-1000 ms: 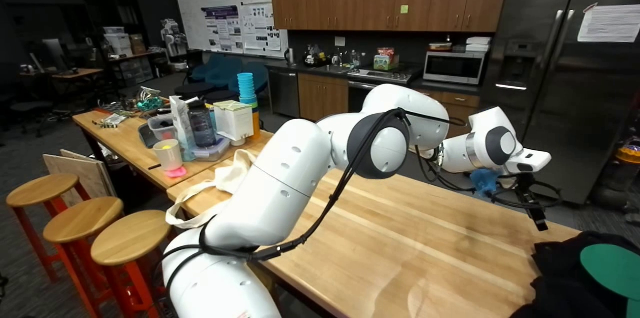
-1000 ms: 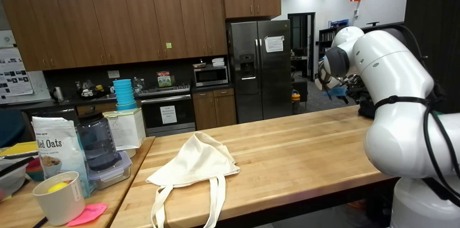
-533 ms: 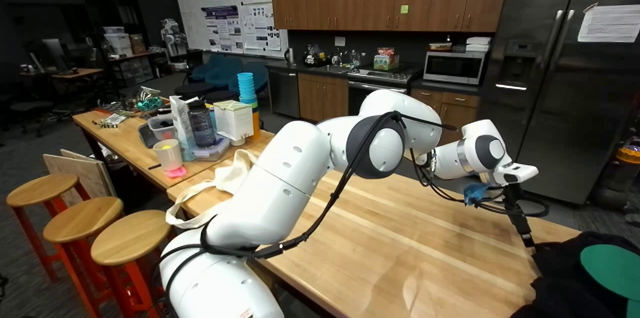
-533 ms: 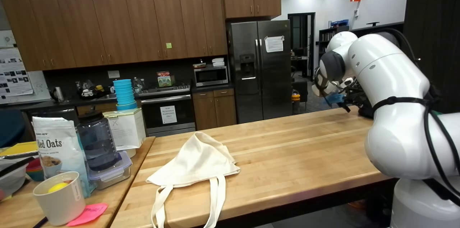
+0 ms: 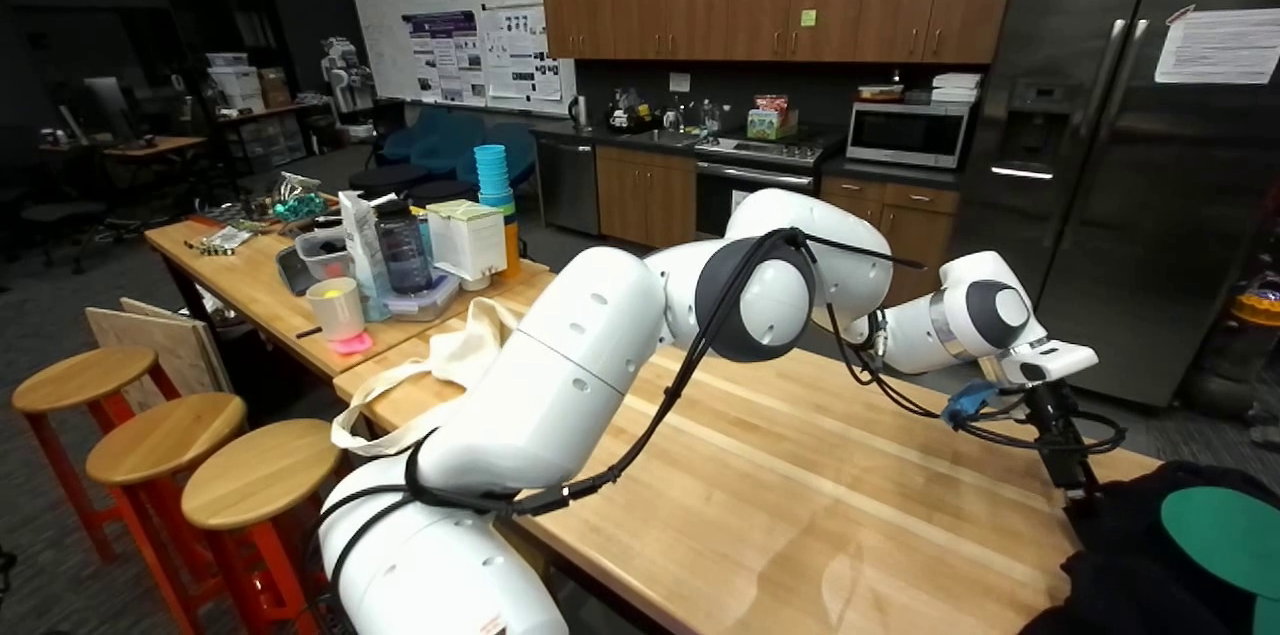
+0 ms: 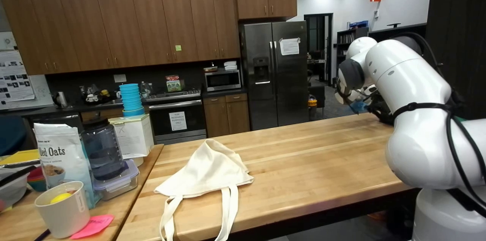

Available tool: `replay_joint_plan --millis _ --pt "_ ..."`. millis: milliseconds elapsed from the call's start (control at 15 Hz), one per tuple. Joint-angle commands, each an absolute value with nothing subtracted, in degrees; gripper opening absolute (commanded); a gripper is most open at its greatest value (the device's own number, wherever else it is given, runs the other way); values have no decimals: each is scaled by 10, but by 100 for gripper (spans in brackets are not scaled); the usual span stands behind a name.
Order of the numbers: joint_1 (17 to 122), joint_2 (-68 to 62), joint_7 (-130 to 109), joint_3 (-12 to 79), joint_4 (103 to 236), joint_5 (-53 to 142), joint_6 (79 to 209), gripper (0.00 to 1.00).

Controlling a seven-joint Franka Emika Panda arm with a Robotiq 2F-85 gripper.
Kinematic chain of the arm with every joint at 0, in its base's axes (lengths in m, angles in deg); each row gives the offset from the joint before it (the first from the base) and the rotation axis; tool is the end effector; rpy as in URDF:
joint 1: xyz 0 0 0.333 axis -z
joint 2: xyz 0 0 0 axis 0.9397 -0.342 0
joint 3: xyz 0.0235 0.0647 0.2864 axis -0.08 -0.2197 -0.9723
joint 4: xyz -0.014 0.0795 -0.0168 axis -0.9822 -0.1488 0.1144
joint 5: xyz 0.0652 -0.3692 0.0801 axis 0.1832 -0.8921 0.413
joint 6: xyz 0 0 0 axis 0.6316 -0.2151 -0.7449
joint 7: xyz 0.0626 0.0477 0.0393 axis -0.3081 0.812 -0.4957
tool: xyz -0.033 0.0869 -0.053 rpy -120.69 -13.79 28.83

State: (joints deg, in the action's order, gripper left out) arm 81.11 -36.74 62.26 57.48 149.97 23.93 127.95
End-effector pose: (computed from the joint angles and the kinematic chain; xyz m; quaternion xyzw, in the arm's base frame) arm 0.6049 -0.4034 0.2713 0.6272 -0.6912 0.1178 0.3391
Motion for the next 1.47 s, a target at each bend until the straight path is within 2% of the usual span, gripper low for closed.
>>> replay_joint_plan --millis 0,200,267,333,733,1000,1067,1200,1400 --pt "812 -381 659 597 1480 229 1276 100" --pt "822 -394 655 597 1465 233 1269 100" --pt "827 -401 646 592 1457 236 1269 75" --pt "830 -406 641 591 1453 236 1268 74" --pt "842 -434 625 583 1417 241 1266 29" --pt "845 -442 619 579 1400 245 1267 3" --pt "845 -442 615 578 1399 245 1269 1" --pt "846 -431 603 570 1407 248 1285 4" --pt "848 -408 558 547 1428 259 1324 4"
